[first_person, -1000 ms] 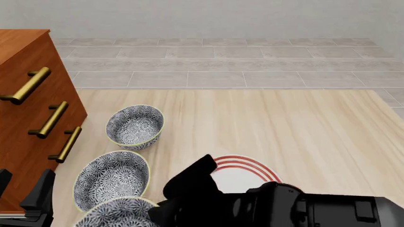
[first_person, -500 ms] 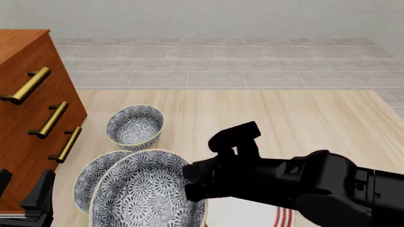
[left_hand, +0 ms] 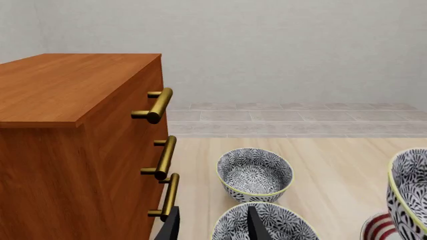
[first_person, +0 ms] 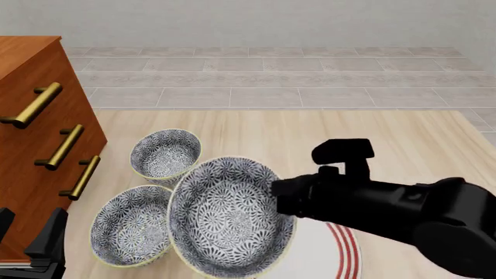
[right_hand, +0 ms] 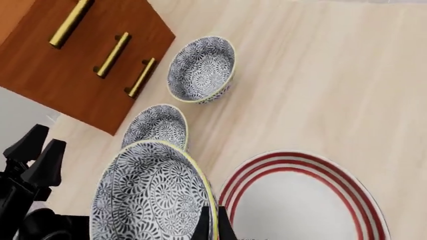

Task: Put the bowl at the front on the plate.

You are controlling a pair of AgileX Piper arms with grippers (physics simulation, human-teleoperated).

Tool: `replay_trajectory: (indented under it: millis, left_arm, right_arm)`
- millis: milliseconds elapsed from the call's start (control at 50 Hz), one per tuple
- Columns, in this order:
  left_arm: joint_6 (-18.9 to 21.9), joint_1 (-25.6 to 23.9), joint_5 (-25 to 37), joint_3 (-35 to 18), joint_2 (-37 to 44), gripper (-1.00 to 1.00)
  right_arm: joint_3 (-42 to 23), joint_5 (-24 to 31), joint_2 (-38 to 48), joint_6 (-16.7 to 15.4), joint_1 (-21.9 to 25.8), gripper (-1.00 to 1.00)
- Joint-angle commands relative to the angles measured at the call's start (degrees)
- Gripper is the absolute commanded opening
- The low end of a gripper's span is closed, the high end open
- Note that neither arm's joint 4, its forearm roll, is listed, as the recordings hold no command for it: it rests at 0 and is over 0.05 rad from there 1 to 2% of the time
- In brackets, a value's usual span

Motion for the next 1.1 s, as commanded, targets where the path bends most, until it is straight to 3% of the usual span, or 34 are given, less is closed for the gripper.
replay_trajectory:
  millis: [20,120,440,1100]
  left_arm:
    - [0.01,-0.01,0.00,0.00,0.00,1.00]
    - [0.00,0.00,0.00,0.00,-0.01,1.00]
    - [0.00,0.00,0.00,0.00,0.01,1.00]
    - [0.01,0.00,0.00,0.00,0.00,1.00]
  right_arm:
    - [2.71,1.03,-3.48,0.36,-6.40,-1.00]
    - [3.25,2.47,-4.12,-0.95,-9.60,-1.00]
    - [6.87,3.16,-4.24,-0.23,-16.40,-1.00]
    - [12.53,-0.36,-1.70,-2.81,-22.59,-1.00]
